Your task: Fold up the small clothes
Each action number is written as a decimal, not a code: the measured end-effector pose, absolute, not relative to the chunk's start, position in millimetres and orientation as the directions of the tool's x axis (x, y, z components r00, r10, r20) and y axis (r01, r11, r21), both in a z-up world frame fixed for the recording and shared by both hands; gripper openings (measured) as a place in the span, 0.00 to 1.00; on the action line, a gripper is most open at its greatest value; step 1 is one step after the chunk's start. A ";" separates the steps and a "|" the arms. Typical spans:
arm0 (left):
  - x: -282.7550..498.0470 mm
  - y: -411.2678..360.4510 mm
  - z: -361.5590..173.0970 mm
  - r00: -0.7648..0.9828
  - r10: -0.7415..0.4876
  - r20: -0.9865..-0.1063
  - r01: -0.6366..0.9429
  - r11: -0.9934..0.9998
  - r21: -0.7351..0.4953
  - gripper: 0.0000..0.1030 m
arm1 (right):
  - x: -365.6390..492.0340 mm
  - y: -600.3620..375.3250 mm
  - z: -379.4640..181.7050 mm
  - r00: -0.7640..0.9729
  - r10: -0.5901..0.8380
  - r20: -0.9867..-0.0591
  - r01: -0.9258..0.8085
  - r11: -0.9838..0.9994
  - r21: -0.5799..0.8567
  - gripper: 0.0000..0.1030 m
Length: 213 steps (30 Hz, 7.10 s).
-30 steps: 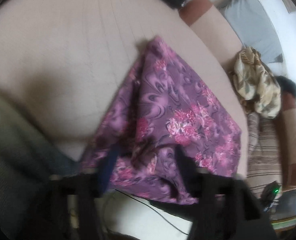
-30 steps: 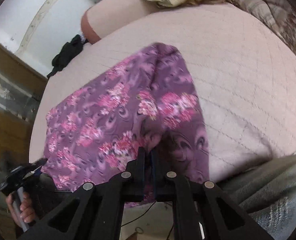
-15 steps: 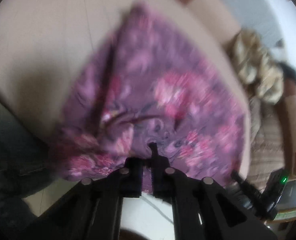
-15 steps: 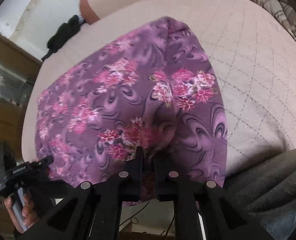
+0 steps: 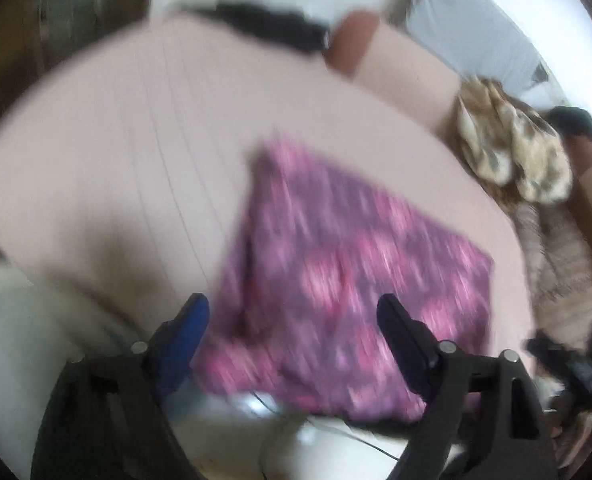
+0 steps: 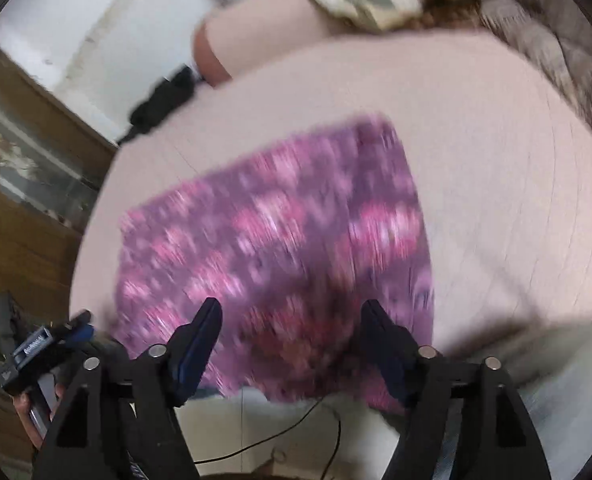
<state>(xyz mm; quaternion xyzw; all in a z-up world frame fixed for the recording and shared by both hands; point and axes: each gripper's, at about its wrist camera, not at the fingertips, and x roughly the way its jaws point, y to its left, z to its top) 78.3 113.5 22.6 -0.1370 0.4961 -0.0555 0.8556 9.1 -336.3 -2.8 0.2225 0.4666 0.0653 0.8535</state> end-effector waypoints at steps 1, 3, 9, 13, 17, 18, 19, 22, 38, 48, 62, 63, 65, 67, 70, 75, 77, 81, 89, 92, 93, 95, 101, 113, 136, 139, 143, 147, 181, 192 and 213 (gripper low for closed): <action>98.1 119.4 30.5 0.520 -0.201 -0.830 -0.052 0.963 -0.265 0.83 | 24.6 -339.5 5.0 0.566 0.328 -0.756 0.084 0.890 0.449 0.92; 138.1 128.8 30.0 0.527 -0.186 -0.829 -0.083 0.960 -0.268 0.86 | 71.7 -354.9 14.7 0.555 0.342 -0.758 0.074 0.888 0.455 0.96; 245.1 128.4 -37.8 0.404 -0.224 -0.887 -0.099 0.953 -0.286 0.86 | 185.2 -395.9 -43.1 0.487 0.381 -0.786 0.184 0.835 0.519 0.96; 236.4 140.3 -70.9 0.337 -0.297 -0.894 -0.150 0.920 -0.362 0.85 | 182.4 -419.5 -95.1 0.429 0.362 -0.827 0.319 0.796 0.514 0.89; 249.4 136.0 -81.2 0.313 -0.321 -0.894 -0.165 0.908 -0.384 0.85 | 185.3 -436.1 -99.2 0.423 0.384 -0.821 0.345 0.769 0.538 0.89; 250.8 129.9 -81.8 0.308 -0.306 -0.901 -0.146 0.920 -0.363 0.85 | 188.0 -434.9 -104.8 0.408 0.431 -0.805 0.341 0.746 0.572 0.89; 250.6 123.9 -82.2 0.302 -0.289 -0.908 -0.123 0.933 -0.338 0.85 | 190.4 -429.3 -112.7 0.379 0.491 -0.784 0.325 0.723 0.610 0.90; 245.0 114.3 -81.6 0.296 -0.347 -0.890 -0.088 0.918 -0.387 0.84 | 193.7 -410.8 -115.1 0.333 0.515 -0.789 0.270 0.750 0.604 0.91; 238.2 72.9 -81.2 0.372 -0.274 -0.887 -0.001 0.956 -0.295 0.12 | 181.1 -382.4 -103.6 0.379 0.400 -0.834 0.178 0.853 0.490 0.15; 261.5 75.3 39.1 0.582 -0.381 -0.719 0.087 0.908 -0.411 0.10 | 206.7 -394.0 -14.0 0.548 0.391 -0.740 0.098 0.848 0.521 0.13; 387.8 73.6 -73.1 0.408 -0.203 -0.890 -0.042 0.970 -0.240 0.26 | 349.3 -412.9 -113.3 0.446 0.280 -0.850 0.226 0.884 0.409 0.46; 386.8 77.7 -71.8 0.405 -0.190 -0.895 -0.060 0.971 -0.233 0.30 | 346.7 -417.0 -111.0 0.443 0.291 -0.848 0.242 0.872 0.426 0.49; 379.5 86.4 -55.9 0.425 -0.172 -0.889 -0.096 0.968 -0.233 0.45 | 334.4 -421.3 -91.8 0.489 0.314 -0.814 0.246 0.846 0.474 0.63; 363.8 91.3 -31.1 0.469 -0.208 -0.859 -0.086 0.956 -0.279 0.66 | 312.3 -420.3 -64.6 0.538 0.351 -0.766 0.224 0.816 0.532 0.83; 325.0 94.5 -2.6 0.512 -0.241 -0.824 -0.051 0.950 -0.309 0.81 | 269.2 -407.4 -39.6 0.572 0.419 -0.705 0.165 0.783 0.600 0.88; 251.6 87.3 -24.2 0.467 -0.290 -0.836 -0.041 0.937 -0.348 0.84 | 177.8 -374.2 -56.7 0.551 0.502 -0.667 0.152 0.725 0.671 0.88; 228.6 82.5 -49.7 0.417 -0.306 -0.856 -0.062 0.930 -0.363 0.84 | 153.9 -362.0 -80.6 0.511 0.534 -0.673 0.180 0.699 0.692 0.86; 209.1 70.2 -90.2 0.343 -0.402 -0.849 -0.096 0.884 -0.457 0.84 | 141.1 -334.4 -108.8 0.426 0.570 -0.702 0.214 0.691 0.690 0.61; 217.2 68.5 -100.3 0.380 -0.403 -0.833 -0.125 0.869 -0.478 0.52 | 169.3 -327.4 -136.7 0.429 0.542 -0.723 0.221 0.713 0.666 0.42; 222.5 70.5 -107.7 0.361 -0.404 -0.841 -0.152 0.864 -0.480 0.21 | 173.8 -322.7 -133.1 0.421 0.498 -0.758 0.199 0.764 0.613 0.19; 223.9 71.7 -107.8 0.359 -0.404 -0.842 -0.157 0.863 -0.481 0.14 | 174.3 -324.2 -132.2 0.421 0.492 -0.762 0.195 0.772 0.605 0.14; 222.8 74.7 -102.3 0.350 -0.397 -0.848 -0.155 0.868 -0.471 0.06 | 173.8 -324.6 -125.6 0.430 0.493 -0.757 0.188 0.771 0.609 0.07; 218.1 74.9 -94.9 0.371 -0.400 -0.838 -0.110 0.877 -0.467 0.06 | 161.4 -336.6 -94.5 0.485 0.430 -0.762 0.193 0.797 0.572 0.06; 221.7 43.0 -106.2 0.307 -0.247 -0.919 -0.010 0.965 -0.262 0.09 | 173.0 -334.4 -131.9 0.340 0.428 -0.837 0.244 0.820 0.518 0.03; 222.6 41.1 -94.2 0.331 -0.286 -0.899 -0.022 0.950 -0.310 0.06 | 174.7 -340.6 -99.2 0.470 0.438 -0.766 0.221 0.782 0.583 0.06; 229.5 40.2 -111.9 0.257 -0.297 -0.920 -0.034 0.948 -0.316 0.09 | 180.6 -346.3 -125.6 0.396 0.465 -0.791 0.284 0.757 0.588 0.08; 228.6 35.3 -105.0 0.291 -0.264 -0.920 -0.018 0.960 -0.281 0.11 | 185.3 -338.6 -107.5 0.435 0.406 -0.804 0.216 0.819 0.531 0.11; 228.7 26.0 -106.3 0.289 -0.234 -0.928 -0.001 0.969 -0.245 0.13 | 186.8 -324.0 -112.0 0.399 0.365 -0.842 0.193 0.864 0.466 0.14; 164.7 91.0 -63.8 0.520 -0.128 -0.844 -0.183 0.949 -0.257 0.79 | 69.6 -294.8 -63.2 0.648 0.352 -0.675 0.068 0.856 0.512 0.91; 192.4 124.1 -79.6 0.501 -0.193 -0.844 -0.285 0.884 -0.371 0.80 | 112.0 -263.0 -49.5 0.535 0.486 -0.691 -0.008 0.821 0.571 0.92; 246.9 108.8 -133.4 0.397 -0.559 -0.728 -0.239 0.703 -0.670 0.06 | 341.8 -78.1 -40.0 0.114 0.564 -0.818 -0.108 0.826 0.554 0.79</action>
